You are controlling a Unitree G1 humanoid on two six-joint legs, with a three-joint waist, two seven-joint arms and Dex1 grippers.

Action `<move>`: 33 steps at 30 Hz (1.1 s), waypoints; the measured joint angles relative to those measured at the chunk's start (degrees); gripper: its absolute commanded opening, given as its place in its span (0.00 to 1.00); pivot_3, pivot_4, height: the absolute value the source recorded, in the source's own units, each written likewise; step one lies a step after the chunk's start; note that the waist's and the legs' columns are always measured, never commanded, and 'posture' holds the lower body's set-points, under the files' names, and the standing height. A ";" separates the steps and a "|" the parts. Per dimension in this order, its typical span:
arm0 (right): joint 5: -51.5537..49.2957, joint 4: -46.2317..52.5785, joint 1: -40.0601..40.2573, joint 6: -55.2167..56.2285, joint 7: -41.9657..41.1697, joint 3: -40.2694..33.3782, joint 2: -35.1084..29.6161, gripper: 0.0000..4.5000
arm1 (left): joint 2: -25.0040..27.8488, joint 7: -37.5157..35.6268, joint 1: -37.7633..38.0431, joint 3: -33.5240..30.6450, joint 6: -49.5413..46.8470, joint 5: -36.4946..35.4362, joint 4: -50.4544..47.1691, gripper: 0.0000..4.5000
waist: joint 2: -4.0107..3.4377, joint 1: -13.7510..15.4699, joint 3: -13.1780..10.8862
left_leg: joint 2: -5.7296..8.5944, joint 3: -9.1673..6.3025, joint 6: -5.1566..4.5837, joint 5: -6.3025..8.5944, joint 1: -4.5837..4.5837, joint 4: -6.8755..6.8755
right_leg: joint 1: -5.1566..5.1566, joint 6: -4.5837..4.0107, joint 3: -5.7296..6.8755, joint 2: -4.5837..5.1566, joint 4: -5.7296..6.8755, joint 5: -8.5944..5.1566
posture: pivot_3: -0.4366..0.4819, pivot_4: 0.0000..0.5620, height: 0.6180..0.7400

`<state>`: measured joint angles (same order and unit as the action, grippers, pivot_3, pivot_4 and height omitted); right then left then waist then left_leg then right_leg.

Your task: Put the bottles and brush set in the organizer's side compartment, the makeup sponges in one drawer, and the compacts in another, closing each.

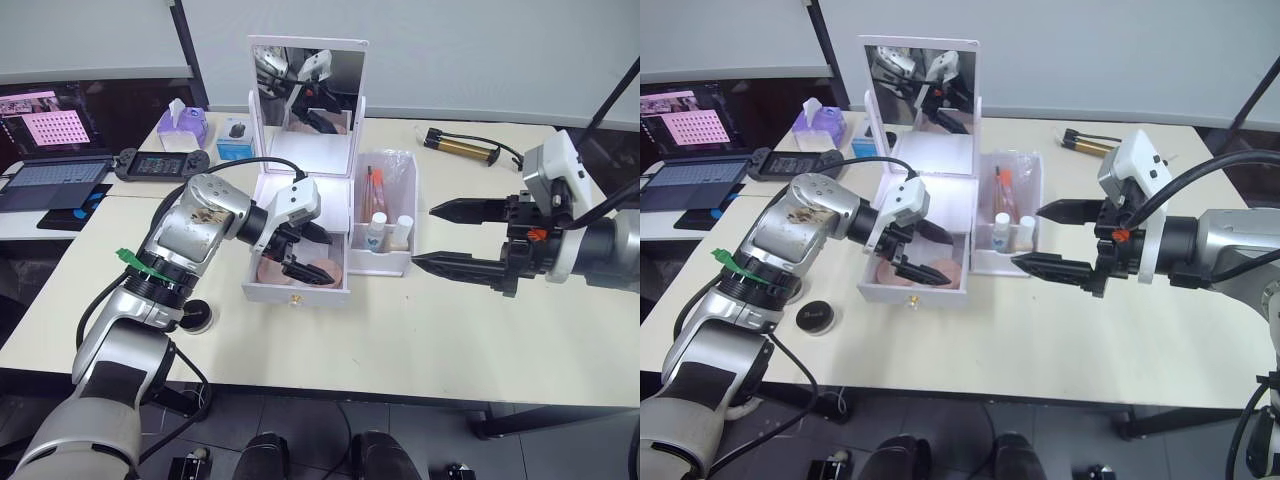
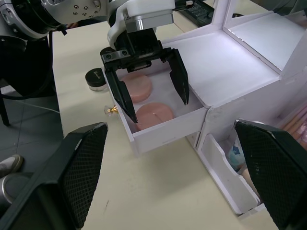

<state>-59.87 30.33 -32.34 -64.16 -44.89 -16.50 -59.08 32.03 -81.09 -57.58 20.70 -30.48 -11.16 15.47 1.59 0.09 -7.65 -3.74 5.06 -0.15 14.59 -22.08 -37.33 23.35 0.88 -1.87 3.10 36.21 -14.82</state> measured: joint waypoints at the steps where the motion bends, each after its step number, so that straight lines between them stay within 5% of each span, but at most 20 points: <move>1: 0.00 0.00 0.00 0.03 -0.05 0.09 0.00 1.00 | 0.31 0.01 0.00 -0.41 -0.02 -0.08 -0.20 1.00 | 0.00 -0.01 0.00 | 0.00 0.00 0.00 0.00 0.00 0.00 | 0.00 0.00 0.00 0.00 0.00 0.00 | 0.48 0.27 0.93; 12: -3.04 -2.54 -2.91 0.03 -4.02 2.05 -1.43 1.00 | 10.22 -0.08 7.27 -16.62 -10.71 -14.78 -18.47 1.00 | -0.09 -0.75 0.04 | -0.05 -0.11 0.00 0.00 0.12 0.01 | -0.08 0.01 0.00 -0.01 0.03 -0.01 | 0.48 0.27 0.93; 20: 2.03 -9.15 -10.27 3.17 -11.31 10.45 -0.63 1.00 | 11.84 10.97 22.27 -28.18 -19.50 -24.32 -32.79 0.52 | -0.09 -0.75 0.04 | -0.05 -0.13 0.00 0.00 0.11 -0.01 | -0.09 0.01 0.02 0.01 0.02 -0.01 | 0.48 0.27 0.93; 27: 6.50 -14.91 -16.48 5.61 -19.06 16.72 1.45 1.00 | 12.75 17.04 44.35 -40.01 -21.99 -32.11 -43.22 0.03 | -0.10 -0.88 0.03 | -0.09 -0.09 0.01 0.00 0.19 0.05 | -0.08 -0.02 0.01 0.05 0.02 -0.01 | 0.48 0.27 0.93; 33: 10.57 -18.06 -18.61 7.47 -23.01 19.77 3.74 1.00 | 10.84 22.79 59.75 -44.99 -21.79 -36.28 -52.28 0.01 | -0.10 -0.19 0.04 | -0.05 -0.04 0.01 0.01 0.27 0.04 | -0.19 -0.02 0.05 0.15 0.00 -0.01 | 0.48 0.27 0.93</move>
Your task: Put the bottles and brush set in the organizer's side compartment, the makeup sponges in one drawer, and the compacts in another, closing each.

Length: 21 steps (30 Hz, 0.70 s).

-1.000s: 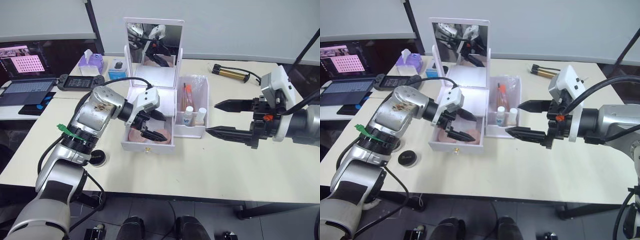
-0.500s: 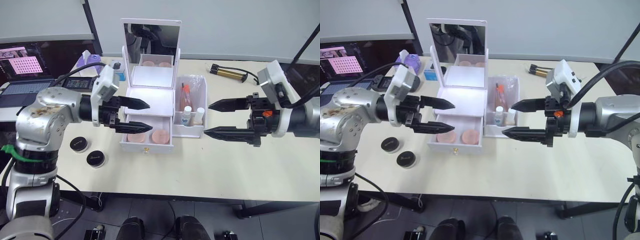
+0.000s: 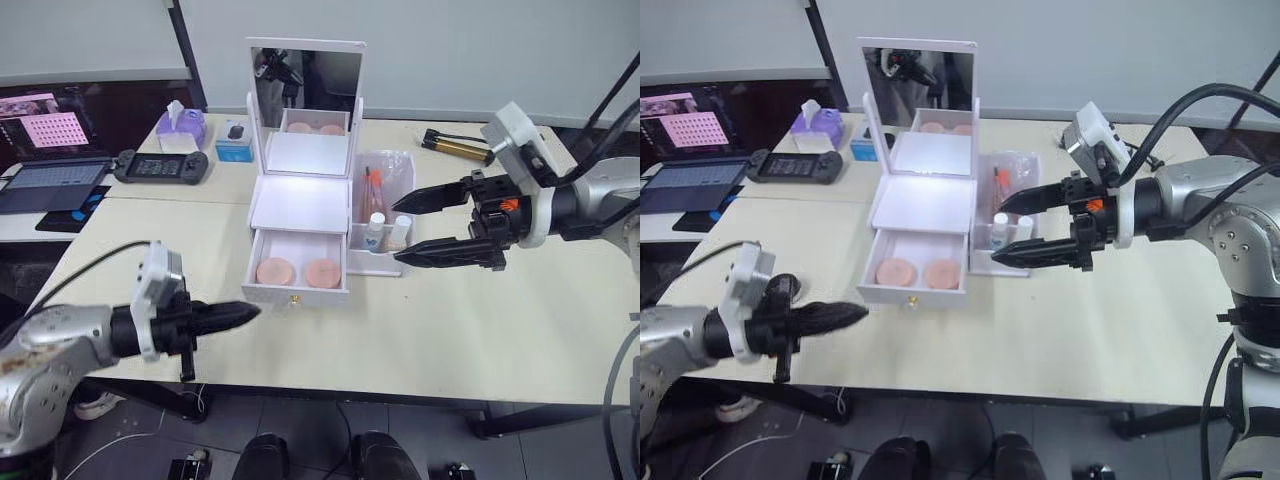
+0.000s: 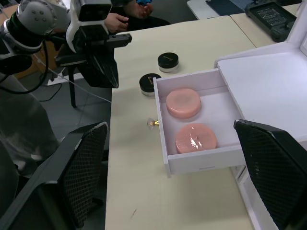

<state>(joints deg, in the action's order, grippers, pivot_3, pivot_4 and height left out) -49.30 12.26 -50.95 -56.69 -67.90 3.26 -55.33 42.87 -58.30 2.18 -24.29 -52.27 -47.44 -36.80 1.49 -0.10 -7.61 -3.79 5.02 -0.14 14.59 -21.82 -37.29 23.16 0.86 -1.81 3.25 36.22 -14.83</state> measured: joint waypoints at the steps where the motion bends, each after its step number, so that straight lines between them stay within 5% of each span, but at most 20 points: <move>1: 0.46 -0.25 -0.06 0.15 -0.49 0.30 0.32 1.00 | -1.24 1.46 1.60 0.16 0.53 0.03 -0.85 0.01 | 0.00 0.06 0.00 | 0.00 0.00 0.00 0.00 0.01 0.00 | -0.01 0.00 0.00 0.00 0.00 0.00 | 0.48 0.27 0.93; 14: 2.62 -0.58 0.00 0.29 -1.89 0.59 1.90 1.00 | -23.00 23.96 7.65 15.72 18.36 14.68 -1.98 0.01 | -0.06 0.26 0.05 | 0.08 -0.01 -0.04 0.03 0.02 0.01 | -0.04 -0.03 -0.09 0.00 -0.02 0.02 | 0.48 0.27 0.93; 21: 3.00 -0.32 0.34 0.21 -1.29 0.41 2.00 1.00 | -25.24 28.25 7.81 19.82 21.66 17.76 0.34 0.01 | -0.04 0.23 0.05 | 0.07 -0.03 -0.05 0.03 -0.03 0.01 | 0.00 -0.02 -0.07 -0.02 -0.02 0.02 | 0.48 0.27 0.93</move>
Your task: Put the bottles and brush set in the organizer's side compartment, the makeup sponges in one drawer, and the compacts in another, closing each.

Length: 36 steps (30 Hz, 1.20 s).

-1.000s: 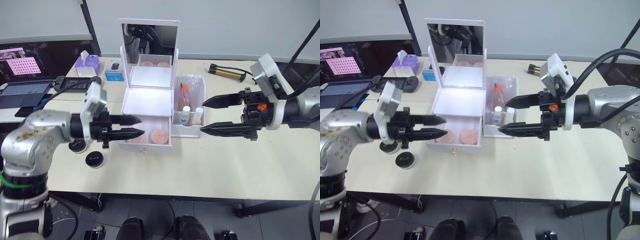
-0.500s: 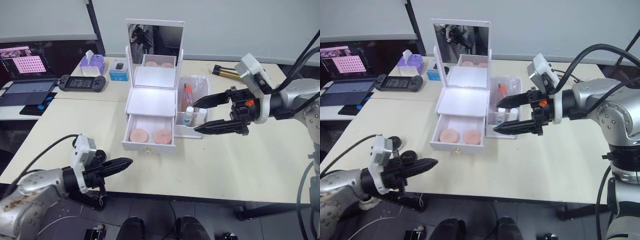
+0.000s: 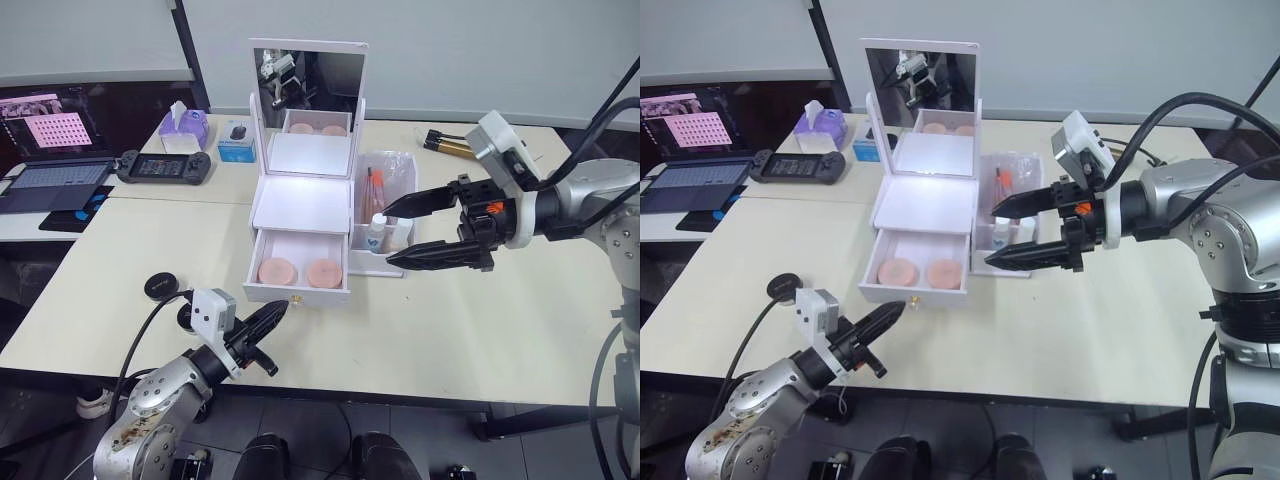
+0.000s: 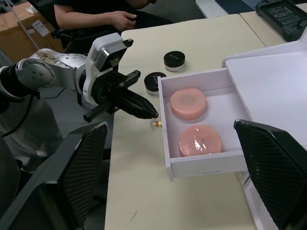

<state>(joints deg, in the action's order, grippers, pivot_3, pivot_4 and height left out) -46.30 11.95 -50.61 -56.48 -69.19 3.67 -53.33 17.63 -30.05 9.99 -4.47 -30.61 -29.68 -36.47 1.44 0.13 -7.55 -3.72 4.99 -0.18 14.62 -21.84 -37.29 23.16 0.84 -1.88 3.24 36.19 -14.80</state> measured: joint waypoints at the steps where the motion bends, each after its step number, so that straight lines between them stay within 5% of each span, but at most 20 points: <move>1: 0.00 0.07 0.05 -0.03 0.18 -0.02 0.00 1.00 | -0.07 0.30 -0.26 0.28 0.26 0.22 0.35 0.01 | 0.00 0.02 0.00 | 0.00 -0.01 0.00 0.00 0.00 0.00 | 0.00 0.00 0.01 0.00 0.00 0.00 | 0.48 0.27 0.93; 36: -0.09 5.59 4.23 -1.17 6.28 -4.60 -0.70 1.00 | -1.00 1.93 -26.40 1.09 5.91 3.83 27.68 0.01 | 0.00 0.11 0.00 | 0.01 -0.04 0.00 0.00 -0.08 -0.03 | 0.00 0.03 0.07 -0.02 -0.01 0.02 | 0.48 0.27 0.93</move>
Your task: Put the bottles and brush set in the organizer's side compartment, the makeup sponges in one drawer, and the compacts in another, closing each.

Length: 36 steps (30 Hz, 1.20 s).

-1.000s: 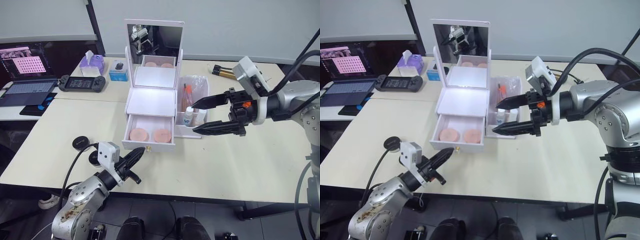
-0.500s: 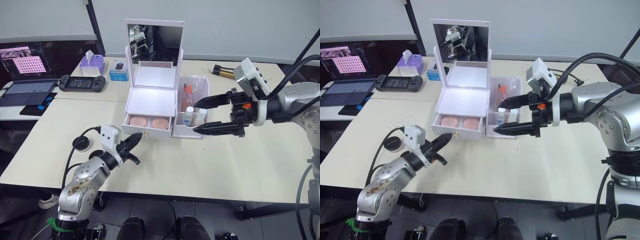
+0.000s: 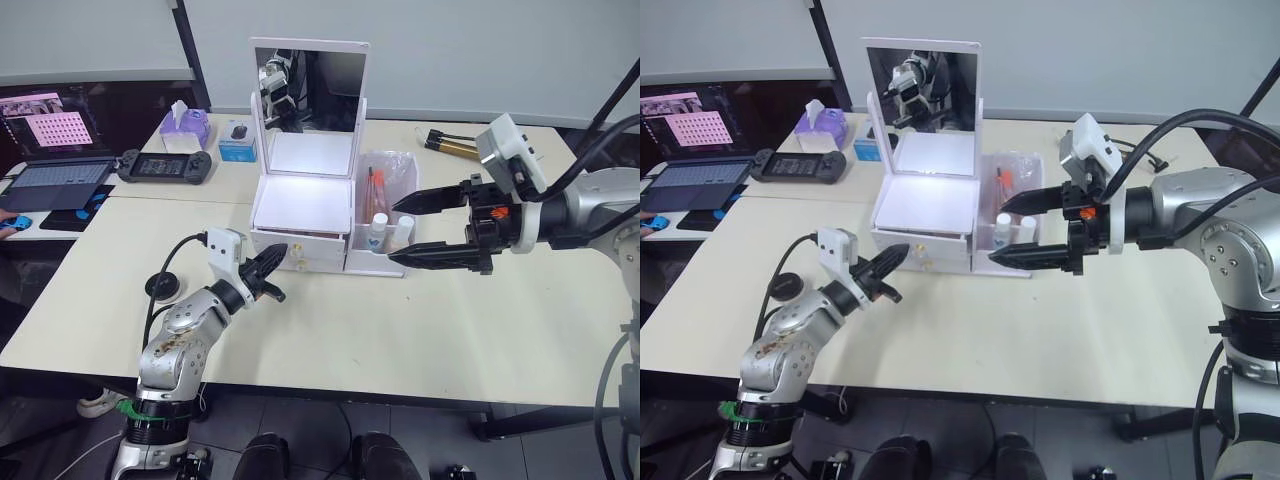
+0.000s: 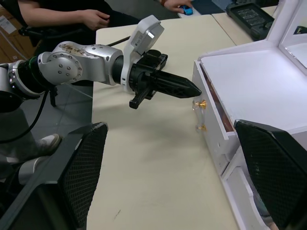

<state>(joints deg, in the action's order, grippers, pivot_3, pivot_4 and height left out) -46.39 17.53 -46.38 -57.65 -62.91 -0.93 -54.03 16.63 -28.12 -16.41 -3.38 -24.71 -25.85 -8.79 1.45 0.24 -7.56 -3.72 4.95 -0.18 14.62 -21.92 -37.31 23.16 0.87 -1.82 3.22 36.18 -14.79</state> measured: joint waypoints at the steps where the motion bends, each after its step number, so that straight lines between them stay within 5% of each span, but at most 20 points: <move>1: -0.03 0.12 0.10 -0.06 0.16 -0.04 0.00 1.00 | 0.00 -0.40 -0.36 0.17 0.25 0.04 0.55 0.01 | 0.00 0.00 0.00 | 0.00 0.00 0.00 0.00 0.00 0.00 | 0.00 0.00 0.00 0.01 0.00 0.00 | 0.48 0.27 0.93; 21: -1.58 1.48 1.32 -0.24 2.30 -1.60 0.00 1.00 | 0.83 -5.86 -4.99 1.49 2.07 2.20 7.66 0.01 | 0.00 0.38 0.00 | 0.01 0.00 0.00 0.00 -0.06 -0.11 | 0.00 0.06 0.02 0.02 0.01 0.04 | 0.48 0.27 0.93; 26: -1.53 1.20 1.05 -0.23 2.25 -1.57 0.06 1.00 | 4.53 -8.83 -2.17 -0.72 -0.76 -0.98 5.74 0.01 | 0.00 -0.22 0.00 | -0.04 0.01 0.00 0.00 -0.05 -0.02 | 0.05 0.05 -0.02 -0.02 0.00 0.03 | 0.48 0.27 0.93; 36: 0.14 -0.92 -0.81 0.06 1.16 0.28 0.82 1.00 | 9.24 -13.15 14.95 -8.66 -5.39 -11.39 -8.96 0.59 | 0.00 -0.82 -0.01 | -0.08 0.01 0.00 0.00 -0.04 0.02 | 0.05 0.04 0.03 0.03 -0.04 0.03 | 0.48 0.27 0.93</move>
<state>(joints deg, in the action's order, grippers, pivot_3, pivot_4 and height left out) -46.26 16.61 -47.19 -57.59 -61.75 -0.65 -53.21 25.88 -41.26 -1.46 -12.04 -30.09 -37.24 -17.75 1.45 -0.58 -7.57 -3.80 4.96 -0.18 14.62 -21.96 -37.29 23.21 0.91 -1.79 3.25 36.13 -14.76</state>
